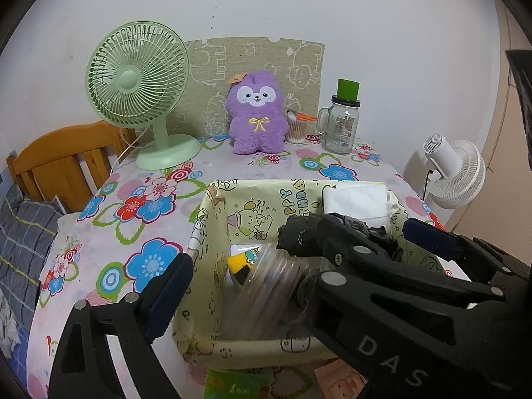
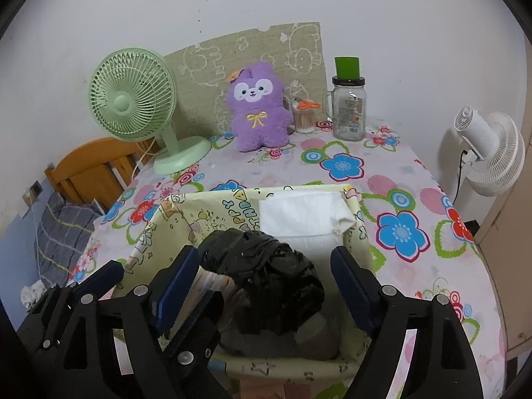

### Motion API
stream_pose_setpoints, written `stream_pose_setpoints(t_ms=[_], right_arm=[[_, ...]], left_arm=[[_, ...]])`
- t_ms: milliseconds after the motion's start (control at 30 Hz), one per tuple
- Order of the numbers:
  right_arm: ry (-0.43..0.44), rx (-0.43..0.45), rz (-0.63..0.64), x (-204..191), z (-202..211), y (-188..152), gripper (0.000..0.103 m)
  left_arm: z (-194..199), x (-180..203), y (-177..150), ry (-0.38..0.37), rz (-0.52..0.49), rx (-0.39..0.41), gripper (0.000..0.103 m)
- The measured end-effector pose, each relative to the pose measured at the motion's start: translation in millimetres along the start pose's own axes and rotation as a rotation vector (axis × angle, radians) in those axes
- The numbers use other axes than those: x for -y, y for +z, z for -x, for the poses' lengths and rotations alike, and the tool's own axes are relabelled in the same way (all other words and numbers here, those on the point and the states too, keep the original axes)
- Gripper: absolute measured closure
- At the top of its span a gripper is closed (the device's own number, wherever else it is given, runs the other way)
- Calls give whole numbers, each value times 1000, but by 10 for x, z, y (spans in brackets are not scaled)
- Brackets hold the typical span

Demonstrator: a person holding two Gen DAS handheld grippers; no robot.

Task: Organize soft objects
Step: 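Lower the straw bag into the box with the left tool while the right tool lowers the black bundle, then open both tools to release the items and withdraw them from the box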

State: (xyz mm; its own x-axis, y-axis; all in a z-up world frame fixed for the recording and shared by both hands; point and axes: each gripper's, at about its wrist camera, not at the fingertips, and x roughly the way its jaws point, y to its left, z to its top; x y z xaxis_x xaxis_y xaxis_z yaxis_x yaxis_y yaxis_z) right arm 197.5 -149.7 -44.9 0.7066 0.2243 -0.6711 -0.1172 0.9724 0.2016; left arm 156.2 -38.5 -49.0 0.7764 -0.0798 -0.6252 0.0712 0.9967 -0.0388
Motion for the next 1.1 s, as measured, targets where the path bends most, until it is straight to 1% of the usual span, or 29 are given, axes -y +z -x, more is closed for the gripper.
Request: stream_pose_setpoints(t_ms=[367, 467, 633, 833, 1033, 1100], right_arm=[[-18, 23, -2, 7, 243, -133, 18], [-23, 30, -1, 4, 304, -165, 18], [-35, 56, 1, -2, 442, -216, 12], [-43, 74, 6, -13, 565, -277, 11], [-56, 78, 9, -36, 651, -367, 11], [-55, 82, 5, -36, 682, -390, 11]], left_arm=[[145, 59, -88, -1, -6, 9, 5], [194, 68, -126, -11, 0, 3, 5], [299, 100, -177, -15, -3, 12, 5], [404, 110, -226, -18, -11, 24, 4], [459, 102, -294, -36, -13, 8, 4], [493, 108, -308, -35, -17, 14, 4]])
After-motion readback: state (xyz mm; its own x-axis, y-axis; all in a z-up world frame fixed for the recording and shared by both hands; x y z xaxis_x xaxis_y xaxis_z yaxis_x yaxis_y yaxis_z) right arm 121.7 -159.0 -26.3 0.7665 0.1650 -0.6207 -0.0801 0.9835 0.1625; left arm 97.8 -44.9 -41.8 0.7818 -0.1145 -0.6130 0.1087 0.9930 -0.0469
